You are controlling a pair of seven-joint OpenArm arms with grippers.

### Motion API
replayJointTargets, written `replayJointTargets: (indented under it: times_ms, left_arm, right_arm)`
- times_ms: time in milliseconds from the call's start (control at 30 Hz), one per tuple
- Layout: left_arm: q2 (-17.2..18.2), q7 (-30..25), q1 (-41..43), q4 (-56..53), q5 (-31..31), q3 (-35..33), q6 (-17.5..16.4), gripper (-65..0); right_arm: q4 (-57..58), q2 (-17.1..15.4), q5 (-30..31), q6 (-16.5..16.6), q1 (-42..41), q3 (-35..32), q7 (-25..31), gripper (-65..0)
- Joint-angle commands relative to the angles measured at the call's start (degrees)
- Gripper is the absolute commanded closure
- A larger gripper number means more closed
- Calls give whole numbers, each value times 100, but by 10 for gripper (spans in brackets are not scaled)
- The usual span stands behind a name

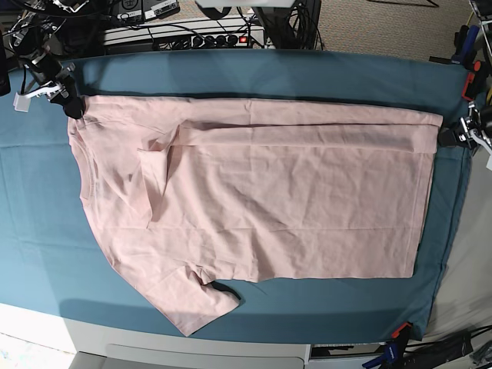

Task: Fold the T-shirt properly
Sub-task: 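Grasp the folded edge again with both grippers, then pull the folded edge taut with both grippers and release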

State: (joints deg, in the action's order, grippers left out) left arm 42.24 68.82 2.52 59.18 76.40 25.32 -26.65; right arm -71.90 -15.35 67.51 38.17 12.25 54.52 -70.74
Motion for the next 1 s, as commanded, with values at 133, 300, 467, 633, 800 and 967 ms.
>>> replayJointTargets:
  times_ms: [133,300,467,633,800,967]
  left_arm:
    - [173,92,-26,55,234,48,-50,-249]
    - [170,269,90,55,535,46,-195,-249]
    - [173,323,256,55,728,46,-214,-249]
    - [168,365,254,57,852,46,-328,-249]
    - [92,361,256,57,852,46,-345,-249]
    - [79,361,254,57,860,46,-431,-230]
  right_arm:
    - [-37,-101,44,-22,9,17,2,0]
    - [-37,-103,42,-24,11,17,2,0]
    - [-37,-101,44,-22,9,17,4,0]
    - [-37,-101,44,-22,9,17,4,0]
    - [-37,-101,44,-22,9,17,7,0]
    - [-37,-101,46,-22,9,17,72,0]
